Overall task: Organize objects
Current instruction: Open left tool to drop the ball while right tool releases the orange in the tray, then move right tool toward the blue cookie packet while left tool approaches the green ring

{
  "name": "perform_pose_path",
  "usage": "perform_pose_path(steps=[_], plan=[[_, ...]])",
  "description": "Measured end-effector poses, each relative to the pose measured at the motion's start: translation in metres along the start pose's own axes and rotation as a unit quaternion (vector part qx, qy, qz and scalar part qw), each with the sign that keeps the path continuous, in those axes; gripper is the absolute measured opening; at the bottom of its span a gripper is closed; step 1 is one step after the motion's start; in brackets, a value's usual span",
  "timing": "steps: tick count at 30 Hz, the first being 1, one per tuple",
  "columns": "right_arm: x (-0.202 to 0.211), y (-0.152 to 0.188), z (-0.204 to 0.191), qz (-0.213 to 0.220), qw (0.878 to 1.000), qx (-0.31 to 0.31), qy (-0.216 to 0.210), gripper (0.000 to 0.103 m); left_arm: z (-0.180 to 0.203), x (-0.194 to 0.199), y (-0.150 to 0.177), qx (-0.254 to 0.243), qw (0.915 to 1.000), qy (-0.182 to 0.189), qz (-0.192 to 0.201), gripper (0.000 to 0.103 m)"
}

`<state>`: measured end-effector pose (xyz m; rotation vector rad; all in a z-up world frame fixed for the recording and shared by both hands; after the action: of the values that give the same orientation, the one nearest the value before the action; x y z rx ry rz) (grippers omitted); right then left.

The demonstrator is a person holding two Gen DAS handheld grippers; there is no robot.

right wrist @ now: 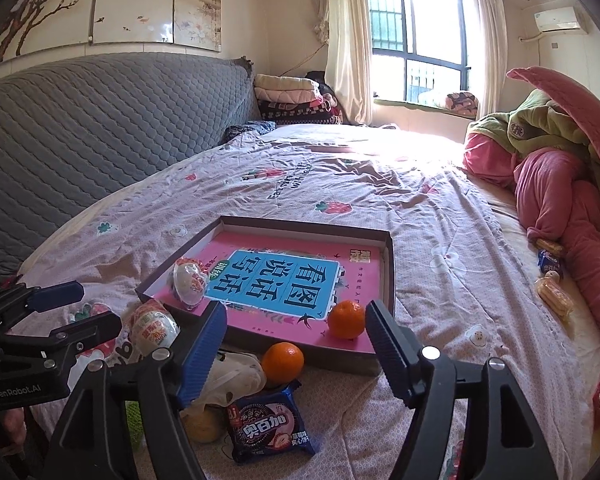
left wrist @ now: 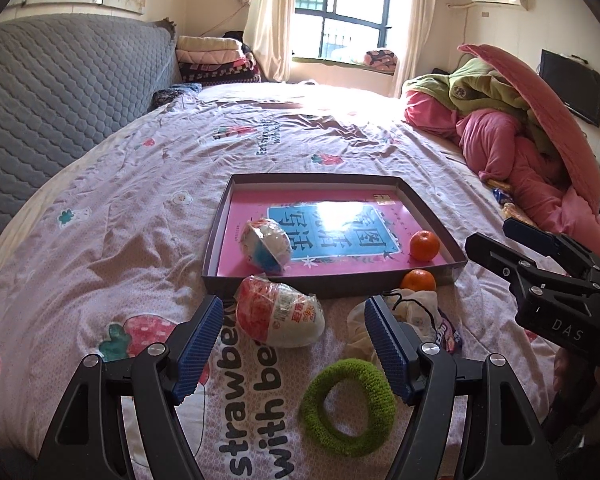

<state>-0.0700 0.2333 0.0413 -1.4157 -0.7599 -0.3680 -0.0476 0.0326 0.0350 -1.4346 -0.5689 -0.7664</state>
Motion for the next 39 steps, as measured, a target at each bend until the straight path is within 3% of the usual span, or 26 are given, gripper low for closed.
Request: perform_pose_path(steps=[15, 39], plan=[[0.008, 0.027, 0.002, -0.016, 1.0, 0.0, 0.009, 0.073, 0.003, 0.006, 0.029, -0.017, 0.9997, 0.013, -0.012, 0.075], [0.014, 0.053, -0.002, -0.043, 0.999, 0.007, 0.014, 0.074, 0.01, 0.011, 0.047, -0.025, 0.9992, 0.007, -0.031, 0.075]])
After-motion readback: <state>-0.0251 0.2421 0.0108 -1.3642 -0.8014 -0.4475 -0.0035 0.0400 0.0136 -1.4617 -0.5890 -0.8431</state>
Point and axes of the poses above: each gripper's, at about its wrist camera, not at the fingertips, and x roughly against the way its jaws point, z to its right, y to its underside, the point moved 1 cm from there along -x, roughly the way its jaws point, and after that the axes turned 8 degrees about -z, right-handed, at the moved point
